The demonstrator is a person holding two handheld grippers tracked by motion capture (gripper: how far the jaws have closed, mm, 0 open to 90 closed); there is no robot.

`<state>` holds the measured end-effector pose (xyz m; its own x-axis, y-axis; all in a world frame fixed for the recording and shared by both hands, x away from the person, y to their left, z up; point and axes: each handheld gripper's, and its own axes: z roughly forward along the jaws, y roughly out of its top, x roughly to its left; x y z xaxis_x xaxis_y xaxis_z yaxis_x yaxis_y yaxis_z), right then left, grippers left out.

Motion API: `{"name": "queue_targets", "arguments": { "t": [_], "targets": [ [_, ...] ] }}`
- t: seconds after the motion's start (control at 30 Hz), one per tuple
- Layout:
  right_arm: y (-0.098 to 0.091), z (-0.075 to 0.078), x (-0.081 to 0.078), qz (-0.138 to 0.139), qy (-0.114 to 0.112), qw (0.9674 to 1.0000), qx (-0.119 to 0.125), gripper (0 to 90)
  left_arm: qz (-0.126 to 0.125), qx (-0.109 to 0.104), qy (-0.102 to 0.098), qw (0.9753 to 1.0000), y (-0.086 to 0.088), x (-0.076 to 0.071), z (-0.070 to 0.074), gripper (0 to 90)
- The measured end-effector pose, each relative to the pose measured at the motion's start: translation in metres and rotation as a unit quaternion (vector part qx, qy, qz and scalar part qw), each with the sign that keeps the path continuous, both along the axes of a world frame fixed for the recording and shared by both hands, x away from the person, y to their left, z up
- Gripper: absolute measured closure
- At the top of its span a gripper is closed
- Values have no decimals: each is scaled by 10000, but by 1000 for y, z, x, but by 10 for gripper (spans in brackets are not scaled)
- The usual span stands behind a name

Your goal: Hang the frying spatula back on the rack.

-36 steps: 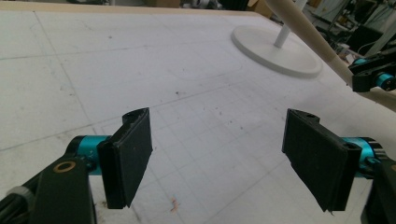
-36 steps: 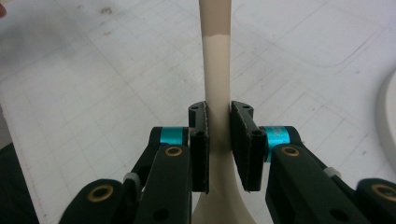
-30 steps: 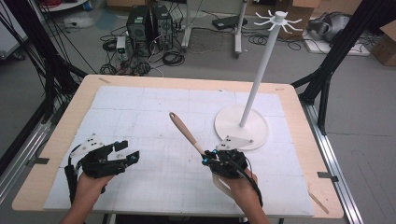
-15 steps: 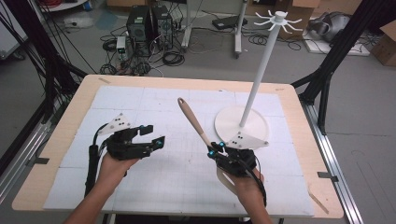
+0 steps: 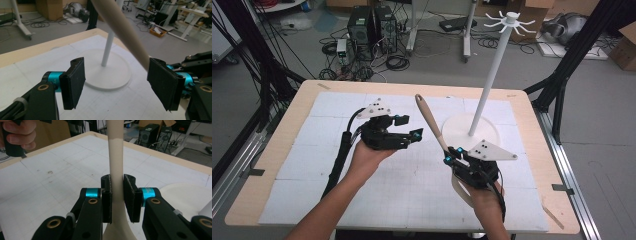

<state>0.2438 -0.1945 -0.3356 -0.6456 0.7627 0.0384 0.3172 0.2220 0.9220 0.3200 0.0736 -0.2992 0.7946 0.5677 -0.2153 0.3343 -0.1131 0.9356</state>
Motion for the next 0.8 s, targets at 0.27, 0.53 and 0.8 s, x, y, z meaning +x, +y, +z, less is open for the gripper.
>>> {"name": "queue_targets", "arguments": {
  "t": [0.27, 0.53, 0.8],
  "targets": [
    [1, 0, -2, 18, -109, 9999, 73, 783, -143, -309, -63, 9994, -1, 2, 4, 336],
    [12, 1, -4, 186, -162, 9997, 40, 783, -222, -530, -91, 9983, 3, 1, 7, 382],
    [18, -4, -5, 293, -130, 9995, -13, 783, -221, -604, -29, 9979, 2, 1, 7, 492]
  ]
}}
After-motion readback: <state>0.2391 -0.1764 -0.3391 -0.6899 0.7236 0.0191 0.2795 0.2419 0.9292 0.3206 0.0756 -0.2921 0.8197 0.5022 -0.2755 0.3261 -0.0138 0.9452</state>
